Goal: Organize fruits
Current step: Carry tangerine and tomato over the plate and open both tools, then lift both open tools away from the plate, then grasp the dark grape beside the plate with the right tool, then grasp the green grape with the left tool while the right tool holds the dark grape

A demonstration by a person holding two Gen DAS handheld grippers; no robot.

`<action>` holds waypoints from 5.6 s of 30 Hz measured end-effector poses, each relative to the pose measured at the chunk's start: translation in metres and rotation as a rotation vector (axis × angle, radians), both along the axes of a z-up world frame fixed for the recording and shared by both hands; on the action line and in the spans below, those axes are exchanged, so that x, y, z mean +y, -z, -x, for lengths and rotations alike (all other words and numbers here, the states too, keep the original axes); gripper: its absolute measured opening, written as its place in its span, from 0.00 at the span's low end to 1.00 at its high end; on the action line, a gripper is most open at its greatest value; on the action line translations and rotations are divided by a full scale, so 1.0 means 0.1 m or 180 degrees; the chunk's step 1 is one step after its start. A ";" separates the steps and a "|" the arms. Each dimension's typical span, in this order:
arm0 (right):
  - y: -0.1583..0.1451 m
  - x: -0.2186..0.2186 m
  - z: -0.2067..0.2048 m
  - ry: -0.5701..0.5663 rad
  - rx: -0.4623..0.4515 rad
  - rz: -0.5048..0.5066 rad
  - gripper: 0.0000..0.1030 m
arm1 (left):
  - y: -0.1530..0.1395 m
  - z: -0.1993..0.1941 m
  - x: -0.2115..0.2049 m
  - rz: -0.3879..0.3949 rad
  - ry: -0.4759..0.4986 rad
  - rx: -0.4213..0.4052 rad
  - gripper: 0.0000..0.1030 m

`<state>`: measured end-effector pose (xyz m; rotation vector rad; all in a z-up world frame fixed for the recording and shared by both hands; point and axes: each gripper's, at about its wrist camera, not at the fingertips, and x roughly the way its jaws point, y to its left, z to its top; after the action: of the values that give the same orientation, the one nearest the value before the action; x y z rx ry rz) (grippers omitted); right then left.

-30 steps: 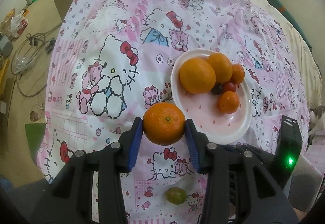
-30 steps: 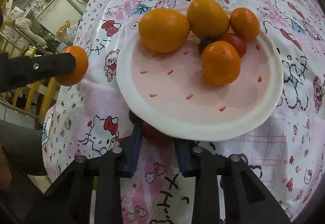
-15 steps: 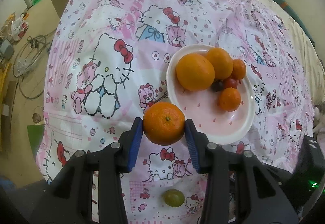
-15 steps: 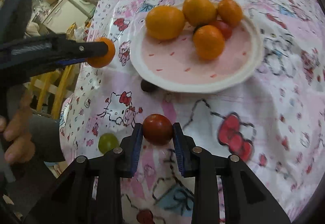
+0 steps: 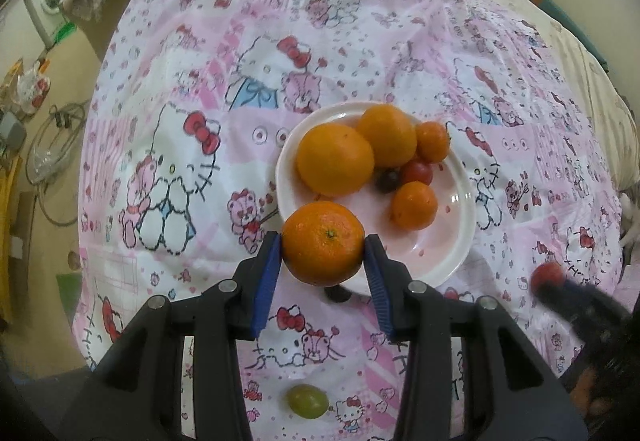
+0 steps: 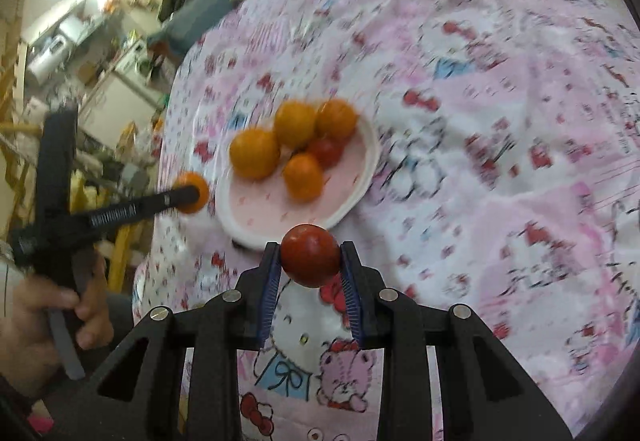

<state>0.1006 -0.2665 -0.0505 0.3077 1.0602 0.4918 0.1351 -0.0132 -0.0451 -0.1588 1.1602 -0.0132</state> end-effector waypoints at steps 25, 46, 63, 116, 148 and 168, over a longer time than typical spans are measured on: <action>-0.20 0.09 -0.66 -0.0110 -0.0219 -0.0021 0.30 | 0.04 -0.17 -0.06 -0.0093 0.0106 -0.0106 0.37; 0.50 0.32 -0.95 -0.0181 0.0484 -0.0033 0.31 | 0.38 -0.34 -0.21 0.0026 0.0255 0.0213 0.37; 0.61 0.38 -0.97 -0.0118 0.0581 0.0007 0.32 | 0.44 -0.37 -0.28 0.0109 0.0305 0.0261 0.38; 0.31 0.49 -0.21 -0.0035 0.0730 -0.0526 0.66 | -0.18 0.49 0.50 -0.0087 -0.0155 -0.0227 0.74; 0.80 1.45 -0.13 -0.0150 0.0672 0.0310 0.22 | -0.14 0.49 0.91 0.0268 -0.0612 -0.0051 0.74; 0.15 0.34 0.09 -0.0025 0.0329 -0.0115 0.22 | 0.47 0.95 0.17 0.0312 -0.0097 0.0651 0.64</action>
<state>0.0920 -0.2322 -0.0658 0.3643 1.1543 0.5070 0.0403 0.0042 -0.0922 -0.2694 1.3619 -0.0273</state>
